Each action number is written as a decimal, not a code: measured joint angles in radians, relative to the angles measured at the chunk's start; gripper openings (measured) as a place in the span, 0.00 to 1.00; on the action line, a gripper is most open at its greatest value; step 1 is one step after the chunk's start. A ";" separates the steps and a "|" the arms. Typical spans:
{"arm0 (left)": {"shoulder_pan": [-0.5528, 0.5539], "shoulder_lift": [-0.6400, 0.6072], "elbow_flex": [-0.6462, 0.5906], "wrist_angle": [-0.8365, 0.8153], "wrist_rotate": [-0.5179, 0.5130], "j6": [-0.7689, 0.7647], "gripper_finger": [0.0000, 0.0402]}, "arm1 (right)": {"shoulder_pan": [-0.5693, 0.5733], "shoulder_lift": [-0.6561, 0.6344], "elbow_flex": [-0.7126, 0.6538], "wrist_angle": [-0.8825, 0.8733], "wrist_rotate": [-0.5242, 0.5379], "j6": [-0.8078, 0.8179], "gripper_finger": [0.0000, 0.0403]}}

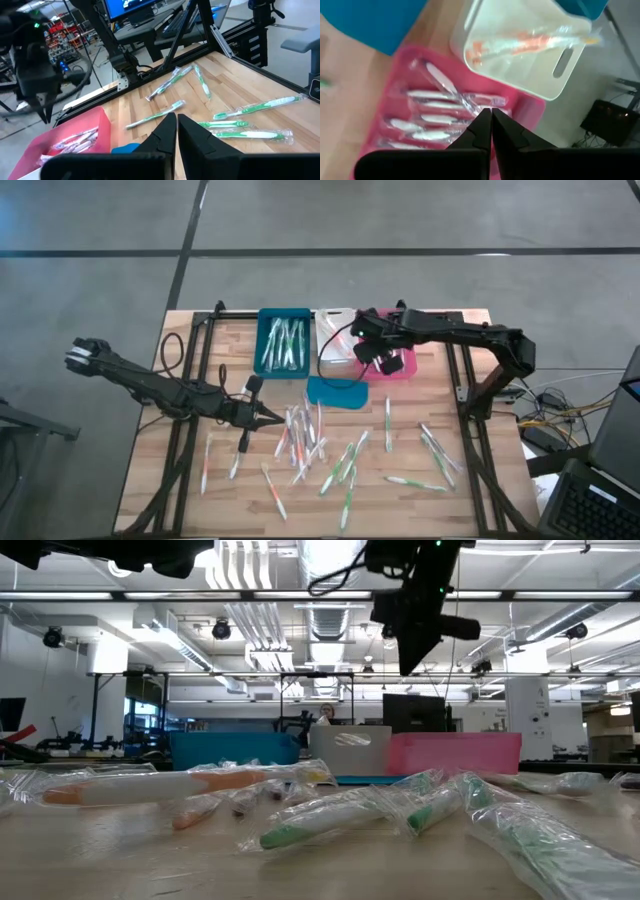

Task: Pick & Place Toothbrushes
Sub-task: Put the orange toothbrush into the white bin

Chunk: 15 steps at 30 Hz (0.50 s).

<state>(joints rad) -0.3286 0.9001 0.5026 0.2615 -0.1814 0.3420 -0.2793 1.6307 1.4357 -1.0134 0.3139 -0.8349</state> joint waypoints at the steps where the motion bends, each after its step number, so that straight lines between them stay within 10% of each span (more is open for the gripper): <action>1: 0.000 0.000 0.000 0.000 0.000 -0.002 0.05 | 0.014 -0.008 0.000 0.000 0.000 0.008 0.02; 15: 0.000 0.000 0.000 0.000 -0.005 -0.173 0.05 | 0.200 -0.082 0.000 -0.001 0.000 0.318 0.02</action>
<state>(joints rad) -0.3286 0.9001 0.5026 0.2615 -0.1868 0.1687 -0.0791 1.5487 1.4357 -1.0146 0.3138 -0.5172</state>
